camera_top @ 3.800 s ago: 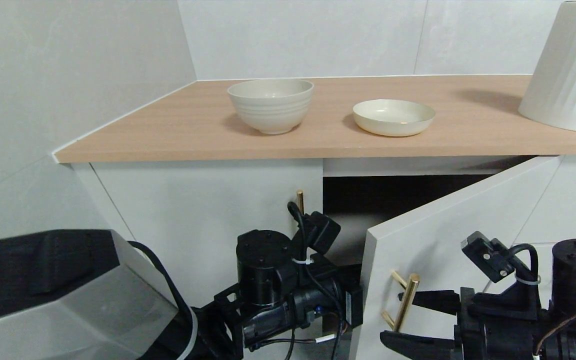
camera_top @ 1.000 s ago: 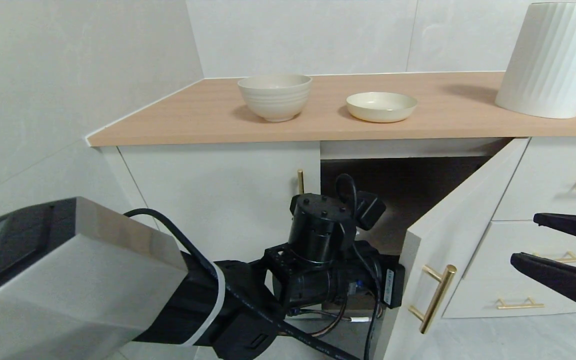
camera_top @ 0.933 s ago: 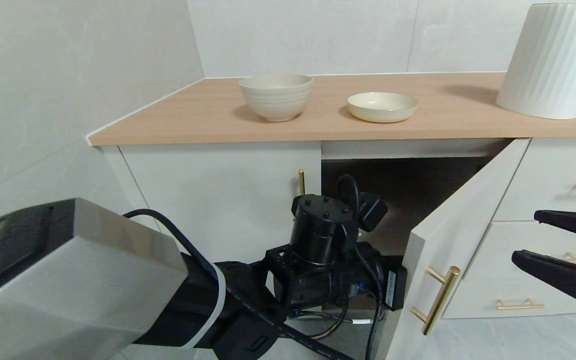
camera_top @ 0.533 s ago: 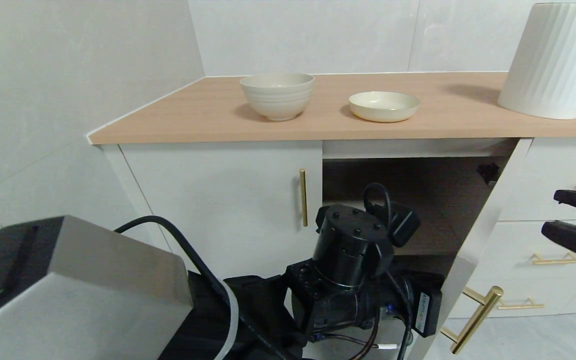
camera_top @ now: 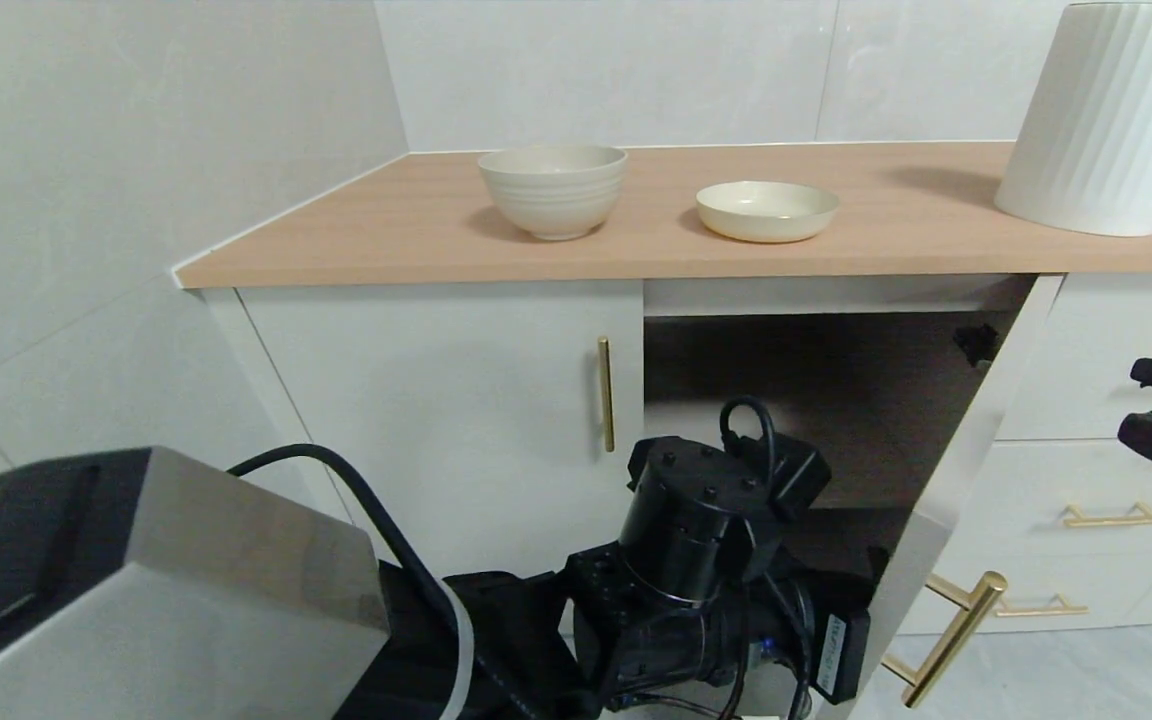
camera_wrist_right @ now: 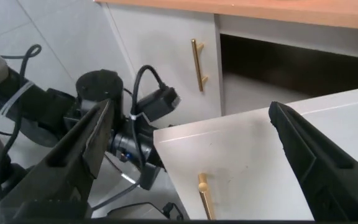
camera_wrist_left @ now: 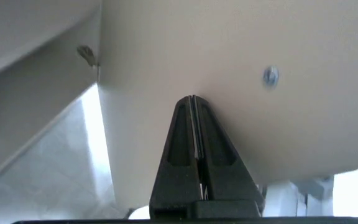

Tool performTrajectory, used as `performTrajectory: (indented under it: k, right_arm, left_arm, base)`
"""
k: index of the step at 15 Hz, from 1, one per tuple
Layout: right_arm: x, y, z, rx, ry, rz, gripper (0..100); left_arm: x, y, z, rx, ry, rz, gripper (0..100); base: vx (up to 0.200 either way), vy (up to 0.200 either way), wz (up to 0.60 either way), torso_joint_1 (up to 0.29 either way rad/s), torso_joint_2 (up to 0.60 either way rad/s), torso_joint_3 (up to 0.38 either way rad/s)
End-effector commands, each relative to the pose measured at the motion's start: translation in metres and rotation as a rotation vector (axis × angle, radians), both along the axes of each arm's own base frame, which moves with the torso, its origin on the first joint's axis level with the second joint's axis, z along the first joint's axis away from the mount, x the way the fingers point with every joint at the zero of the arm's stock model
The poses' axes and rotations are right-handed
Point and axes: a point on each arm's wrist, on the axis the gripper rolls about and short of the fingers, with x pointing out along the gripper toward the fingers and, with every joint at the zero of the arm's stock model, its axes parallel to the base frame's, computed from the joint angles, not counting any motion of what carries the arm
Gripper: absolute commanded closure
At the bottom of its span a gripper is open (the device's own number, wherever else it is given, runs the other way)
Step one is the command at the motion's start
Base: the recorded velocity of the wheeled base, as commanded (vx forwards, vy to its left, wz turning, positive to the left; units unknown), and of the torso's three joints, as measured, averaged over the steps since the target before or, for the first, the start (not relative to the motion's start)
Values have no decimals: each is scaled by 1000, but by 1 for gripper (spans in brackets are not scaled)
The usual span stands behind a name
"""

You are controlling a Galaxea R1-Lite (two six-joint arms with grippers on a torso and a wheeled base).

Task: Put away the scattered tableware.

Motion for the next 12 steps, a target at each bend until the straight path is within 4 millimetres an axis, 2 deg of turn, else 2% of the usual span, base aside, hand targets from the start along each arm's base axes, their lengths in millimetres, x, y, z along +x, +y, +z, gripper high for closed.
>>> performTrajectory:
  k: [1,3,6,8,9,11,12]
  right_arm:
    - [1,1,-1,-4,6,2,0]
    - [2,1,-1,-6,8,2,0]
    - [3,2,-3,-11,16,2,0]
    - [3,2,-3,-11,16,4,0]
    - [2,2,-1,-6,8,2,0]
    - [2,1,3,3,-5,4,0]
    - [0,0,7,19,-24,5,0]
  left_arm:
    - [5,11,4,2,-8,45,100]
    - [9,9,2,4,-7,51,100]
    - [25,-15,3,-1,-9,53,100]
    - [30,-22,7,9,-3,53,100]
    - [25,-28,11,-2,-9,36,100]
    - [-13,-47,19,-21,-20,-59,100]
    - [-50,-59,29,-42,-30,-147,100]
  base:
    - [-200,0,0,12,2,2]
    - [0,0,0,0,0,0]
    - [0,0,0,0,0,0]
    - [0,0,0,0,0,0]
    - [0,0,0,0,0,0]
    - [0,0,0,0,0,0]
    - [0,0,0,0,0,0]
